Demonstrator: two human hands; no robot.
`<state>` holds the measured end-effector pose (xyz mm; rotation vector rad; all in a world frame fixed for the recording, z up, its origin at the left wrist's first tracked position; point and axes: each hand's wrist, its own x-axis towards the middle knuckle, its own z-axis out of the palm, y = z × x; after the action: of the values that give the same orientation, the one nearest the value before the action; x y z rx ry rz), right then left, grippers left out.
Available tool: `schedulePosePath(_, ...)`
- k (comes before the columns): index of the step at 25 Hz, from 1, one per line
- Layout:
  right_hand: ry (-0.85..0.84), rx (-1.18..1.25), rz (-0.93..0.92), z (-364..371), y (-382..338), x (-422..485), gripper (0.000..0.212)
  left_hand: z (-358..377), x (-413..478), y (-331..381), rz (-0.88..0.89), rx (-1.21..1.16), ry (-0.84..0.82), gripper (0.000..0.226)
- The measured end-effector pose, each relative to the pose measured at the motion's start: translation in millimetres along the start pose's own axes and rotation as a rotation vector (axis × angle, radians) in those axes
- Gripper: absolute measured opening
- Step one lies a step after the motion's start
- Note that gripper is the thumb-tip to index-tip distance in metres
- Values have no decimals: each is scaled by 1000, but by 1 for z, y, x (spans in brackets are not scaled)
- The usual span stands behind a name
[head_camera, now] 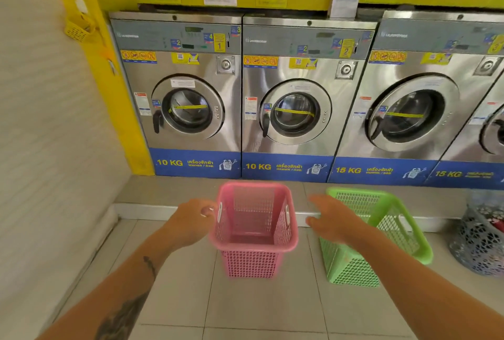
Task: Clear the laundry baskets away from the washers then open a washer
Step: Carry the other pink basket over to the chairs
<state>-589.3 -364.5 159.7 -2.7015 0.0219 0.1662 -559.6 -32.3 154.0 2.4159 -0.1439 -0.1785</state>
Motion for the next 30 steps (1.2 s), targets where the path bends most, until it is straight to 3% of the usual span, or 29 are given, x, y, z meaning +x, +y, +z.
schedulePosePath(4, -67, -37, 0, -2, 23, 84, 62, 19, 76, 2, -20, -64, -33, 14)
schedulePosePath(8, -127, -52, 42, 15, 40, 165, 65, 44, 163, -25, -32, -46, 37, 46)
schedulePosePath(11, -199, -63, 125, 41, 56, 234, 68, 68, 237, -61, -83, -8, 11, 57)
schedulePosePath(19, -343, -100, 398, 119, 101, 341, 71, 120, 385, -140, -88, 219, -203, 64)
schedulePosePath(23, -337, -40, 415, 180, 125, 374, 70, 168, 421, -179, -143, 342, -225, 61)
schedulePosePath(27, -283, -132, 378, 249, 162, 406, 82, 230, 437, -227, -235, 477, -201, 96)
schedulePosePath(30, -229, -216, 398, 295, 189, 418, 89, 272, 445, -254, -206, 488, -162, 103)
